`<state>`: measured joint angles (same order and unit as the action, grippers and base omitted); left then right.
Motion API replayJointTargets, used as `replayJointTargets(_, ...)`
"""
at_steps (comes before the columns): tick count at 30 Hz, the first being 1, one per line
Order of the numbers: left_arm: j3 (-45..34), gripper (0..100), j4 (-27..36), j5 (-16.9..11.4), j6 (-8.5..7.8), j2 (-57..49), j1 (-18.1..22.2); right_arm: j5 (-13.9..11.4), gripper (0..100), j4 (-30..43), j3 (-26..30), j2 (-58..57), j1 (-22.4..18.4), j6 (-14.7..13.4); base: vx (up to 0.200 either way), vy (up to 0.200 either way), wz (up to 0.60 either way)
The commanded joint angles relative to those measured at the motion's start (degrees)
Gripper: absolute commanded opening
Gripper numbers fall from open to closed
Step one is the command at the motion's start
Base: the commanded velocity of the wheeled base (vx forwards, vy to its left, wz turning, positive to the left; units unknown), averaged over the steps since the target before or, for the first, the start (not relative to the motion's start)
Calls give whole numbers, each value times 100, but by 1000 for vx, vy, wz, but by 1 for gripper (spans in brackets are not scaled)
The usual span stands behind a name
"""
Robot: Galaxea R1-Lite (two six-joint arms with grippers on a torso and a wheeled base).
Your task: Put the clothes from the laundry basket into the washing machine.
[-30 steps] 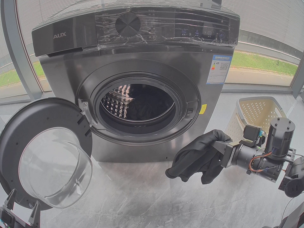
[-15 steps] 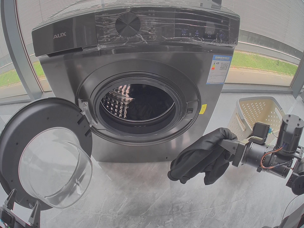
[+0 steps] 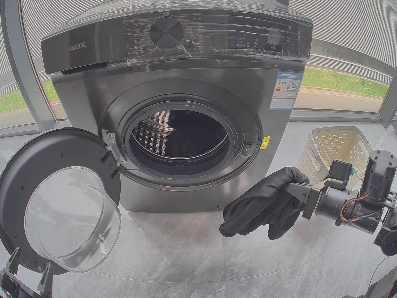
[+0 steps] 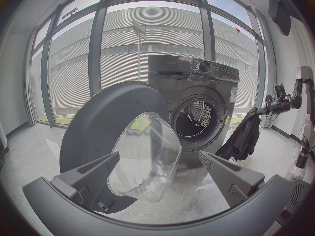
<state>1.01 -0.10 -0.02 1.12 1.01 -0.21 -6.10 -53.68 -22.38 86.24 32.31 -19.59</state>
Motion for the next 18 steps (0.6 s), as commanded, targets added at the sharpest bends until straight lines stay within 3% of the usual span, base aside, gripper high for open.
replayJointTargets(1, -92, 100, 1, 2, 2, -101, -6, -6, 0, -20, -29, 25, 57, 8, 0, 0, 0)
replayJointTargets(9, -92, 100, 1, 2, 2, -101, -6, 3, 0, -38, -21, 42, 153, 17, 0, 0, 0)
replayJointTargets(13, -92, 100, 1, 11, 2, -101, 3, 126, 0, -73, 15, 86, 285, 359, 0, 0, 0)
replayJointTargets(15, -92, 100, 1, 38, -68, -101, 3, 689, 0, -64, 32, 69, 531, 658, 0, 0, 0)
replayJointTargets(16, -92, 100, 1, 38, -77, -101, 3, 785, 0, -64, 23, 69, 558, 685, 0, 0, 0)
replayJointTargets(17, -101, 100, 1, 38, -95, -101, 21, 1365, 0, -73, -21, 104, 725, 790, 0, 0, 0)
replayJointTargets(18, -101, 100, 1, 38, -95, -101, 21, 1655, 0, -73, -38, 130, 865, 808, 0, 0, 0)
